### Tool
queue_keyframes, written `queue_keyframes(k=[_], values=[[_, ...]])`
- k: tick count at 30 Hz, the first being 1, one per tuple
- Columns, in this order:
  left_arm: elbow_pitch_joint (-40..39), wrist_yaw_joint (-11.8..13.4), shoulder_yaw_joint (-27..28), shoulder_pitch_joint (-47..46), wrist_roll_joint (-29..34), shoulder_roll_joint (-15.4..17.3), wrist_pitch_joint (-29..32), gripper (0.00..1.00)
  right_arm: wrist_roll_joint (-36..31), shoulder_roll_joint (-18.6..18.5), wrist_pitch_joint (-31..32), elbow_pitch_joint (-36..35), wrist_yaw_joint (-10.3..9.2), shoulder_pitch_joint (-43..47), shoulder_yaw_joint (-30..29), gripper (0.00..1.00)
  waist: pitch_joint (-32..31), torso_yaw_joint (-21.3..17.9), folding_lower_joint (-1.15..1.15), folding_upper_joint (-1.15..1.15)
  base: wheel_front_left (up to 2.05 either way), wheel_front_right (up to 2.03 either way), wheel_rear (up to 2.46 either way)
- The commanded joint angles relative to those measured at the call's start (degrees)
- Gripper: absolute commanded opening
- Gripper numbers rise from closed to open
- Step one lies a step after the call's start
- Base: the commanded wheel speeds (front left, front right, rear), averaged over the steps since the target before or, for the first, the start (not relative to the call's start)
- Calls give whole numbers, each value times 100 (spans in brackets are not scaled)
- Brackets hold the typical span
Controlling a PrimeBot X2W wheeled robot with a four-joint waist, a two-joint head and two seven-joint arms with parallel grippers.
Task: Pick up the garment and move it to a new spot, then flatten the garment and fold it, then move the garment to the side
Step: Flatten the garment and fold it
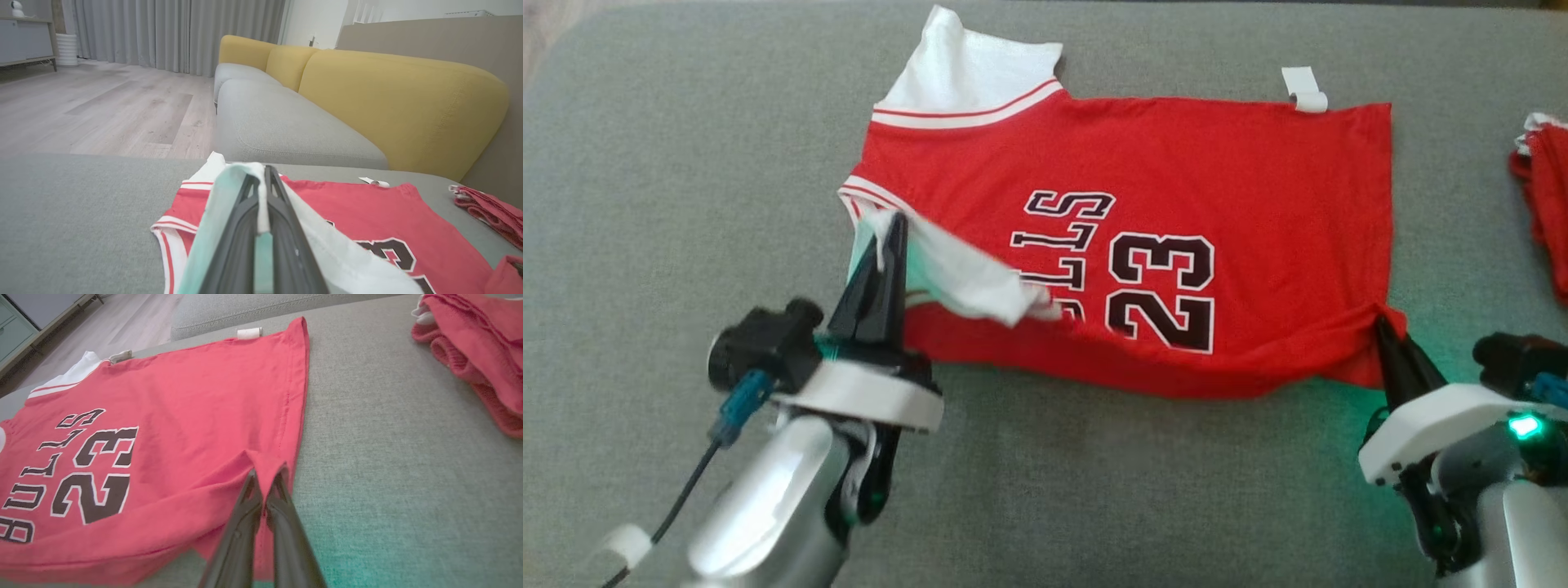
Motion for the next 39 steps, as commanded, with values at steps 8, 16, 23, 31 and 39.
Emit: queue_keyframes(k=[8, 16, 23, 31, 39], values=[[623, -195, 217, -810, 215, -270, -232, 0, -49, -51, -183, -45, 43, -342, 225, 0, 180, -81, -1, 0, 0, 0, 0], [1024, -413, 278, -787, 364, -468, -301, 100, -119, -51, -396, -98, 43, -351, 363, 100, 154, -94, -1, 0, 0, 0, 0], [655, -510, 529, -4, 372, -428, -307, 100, -360, -51, -414, -537, 43, 33, 377, 100, -61, -32, -1, 0, 0, 0, 0], [454, -288, 961, 1193, -315, -165, -5, 100, -593, -51, -224, -1160, 43, 653, 157, 100, -387, -48, -1, 0, 0, 0, 0], [483, -237, 1301, 1391, -901, -144, 310, 100, -545, -51, -86, -1394, 43, 775, 183, 100, -235, -223, -1, 0, 0, 0, 0]])
